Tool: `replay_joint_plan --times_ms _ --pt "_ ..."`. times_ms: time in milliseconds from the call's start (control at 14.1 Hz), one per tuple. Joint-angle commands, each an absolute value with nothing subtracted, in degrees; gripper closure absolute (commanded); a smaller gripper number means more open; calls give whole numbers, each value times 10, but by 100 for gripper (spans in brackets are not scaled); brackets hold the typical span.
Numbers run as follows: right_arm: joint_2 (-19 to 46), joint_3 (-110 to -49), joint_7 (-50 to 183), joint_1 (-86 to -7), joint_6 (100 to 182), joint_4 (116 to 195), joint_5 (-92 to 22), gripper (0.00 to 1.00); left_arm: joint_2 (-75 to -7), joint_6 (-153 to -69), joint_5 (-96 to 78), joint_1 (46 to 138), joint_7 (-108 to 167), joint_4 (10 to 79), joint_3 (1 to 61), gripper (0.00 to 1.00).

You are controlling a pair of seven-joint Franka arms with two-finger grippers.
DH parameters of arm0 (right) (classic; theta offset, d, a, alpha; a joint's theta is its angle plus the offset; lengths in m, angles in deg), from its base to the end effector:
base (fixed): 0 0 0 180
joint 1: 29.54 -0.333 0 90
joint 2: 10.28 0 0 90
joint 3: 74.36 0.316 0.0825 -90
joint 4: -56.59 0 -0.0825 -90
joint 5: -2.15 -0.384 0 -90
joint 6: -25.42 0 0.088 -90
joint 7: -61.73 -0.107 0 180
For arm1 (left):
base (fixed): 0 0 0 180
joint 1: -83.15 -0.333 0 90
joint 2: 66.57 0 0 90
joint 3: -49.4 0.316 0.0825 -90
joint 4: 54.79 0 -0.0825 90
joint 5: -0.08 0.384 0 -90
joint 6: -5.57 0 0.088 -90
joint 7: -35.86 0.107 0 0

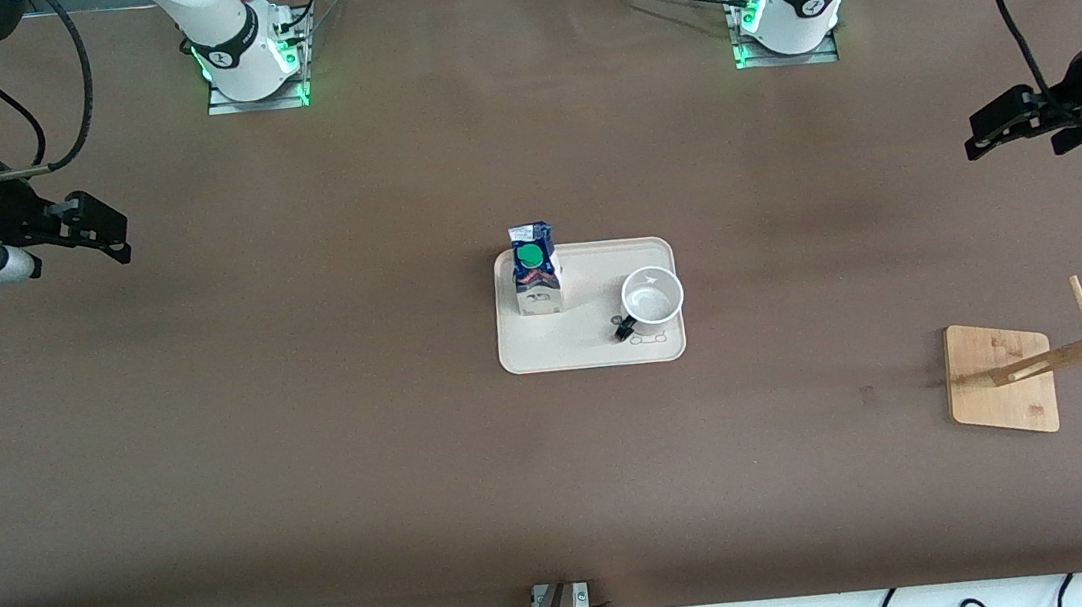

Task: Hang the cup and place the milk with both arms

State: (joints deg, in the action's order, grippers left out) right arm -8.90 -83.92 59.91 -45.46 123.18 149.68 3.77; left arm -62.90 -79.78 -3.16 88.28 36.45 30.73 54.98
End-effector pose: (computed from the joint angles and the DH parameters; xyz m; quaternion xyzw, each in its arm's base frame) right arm 0.5699 0.0619 0.5977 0.9986 0.0412 0.0299 0.0140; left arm 0.5659 -0.0039 0.6186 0.9991 -0.0026 -0.0331 0.0254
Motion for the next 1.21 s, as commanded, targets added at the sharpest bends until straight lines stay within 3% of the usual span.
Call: replay_joint_plan --times_ms 0,498,782,995,1137 --pt "-90 -836 591 -452 1235 1499 34 0 -625 -778 -19 882 359 284 547 0" --pt "-78 -838 596 -450 1255 1493 30 0 -626 -774 -19 880 367 285 552 0" --pt "-80 -833 606 -454 1248 1474 14 0 -655 -788 -17 878 376 324 556 0" --pt "-52 -825 608 -488 1195 1482 14 0 -664 -810 -1 886 442 342 577 0" --pt "-33 -817 590 -519 1203 1478 1 0 -665 -810 -2 887 420 344 577 0"
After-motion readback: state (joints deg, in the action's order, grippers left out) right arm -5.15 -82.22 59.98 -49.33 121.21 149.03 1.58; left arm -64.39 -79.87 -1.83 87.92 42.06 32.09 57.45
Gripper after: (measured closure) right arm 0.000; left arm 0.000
